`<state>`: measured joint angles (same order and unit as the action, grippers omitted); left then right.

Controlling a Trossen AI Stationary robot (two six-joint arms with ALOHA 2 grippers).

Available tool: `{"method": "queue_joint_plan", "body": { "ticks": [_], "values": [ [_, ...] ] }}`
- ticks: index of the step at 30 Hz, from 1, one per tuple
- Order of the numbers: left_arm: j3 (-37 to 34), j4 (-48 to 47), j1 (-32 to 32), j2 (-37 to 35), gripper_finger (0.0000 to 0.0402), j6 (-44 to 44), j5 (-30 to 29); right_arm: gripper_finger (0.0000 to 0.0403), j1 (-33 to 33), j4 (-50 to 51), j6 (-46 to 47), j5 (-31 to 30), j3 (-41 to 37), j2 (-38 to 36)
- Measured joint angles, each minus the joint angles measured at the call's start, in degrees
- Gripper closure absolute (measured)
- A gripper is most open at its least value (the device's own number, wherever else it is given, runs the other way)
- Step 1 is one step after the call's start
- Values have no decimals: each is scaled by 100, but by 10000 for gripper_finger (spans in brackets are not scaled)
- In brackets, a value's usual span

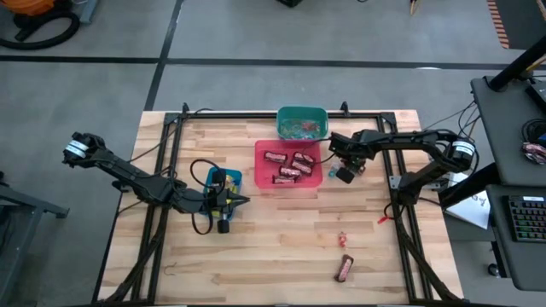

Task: Sort candy
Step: Put the brown chocolate bar into the red bin

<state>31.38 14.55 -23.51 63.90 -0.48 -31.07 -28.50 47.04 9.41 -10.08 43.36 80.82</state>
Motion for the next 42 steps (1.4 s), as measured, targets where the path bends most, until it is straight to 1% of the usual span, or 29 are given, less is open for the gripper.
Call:
{"method": "queue_joint_plan", "body": {
  "ticks": [5,10,13,17,22,28,31,37,42],
  "values": [
    [0,2,0,0,401,-1,0,390,10,418,4,-200,417,-136],
    [0,4,0,0,401,-1,0,390,22,447,-4,-250,1025,-358],
    [0,4,0,0,401,-1,0,390,140,427,-135,-263,1451,-396],
    [0,7,0,0,401,1,0,390,463,273,-296,-258,1986,-316],
    [0,7,0,0,401,-1,0,390,1004,149,-584,-243,2588,-17],
    [0,7,0,0,401,-1,0,390,1485,16,-949,-214,3031,472],
    [0,7,0,0,401,-1,0,390,1638,-14,-990,-190,3191,790],
    [0,4,0,-2,401,-1,0,390,1917,-4,-1400,-148,3423,1462],
    [0,2,0,-2,401,-1,0,390,1966,18,-1465,-149,3541,1879]
  ]
}}
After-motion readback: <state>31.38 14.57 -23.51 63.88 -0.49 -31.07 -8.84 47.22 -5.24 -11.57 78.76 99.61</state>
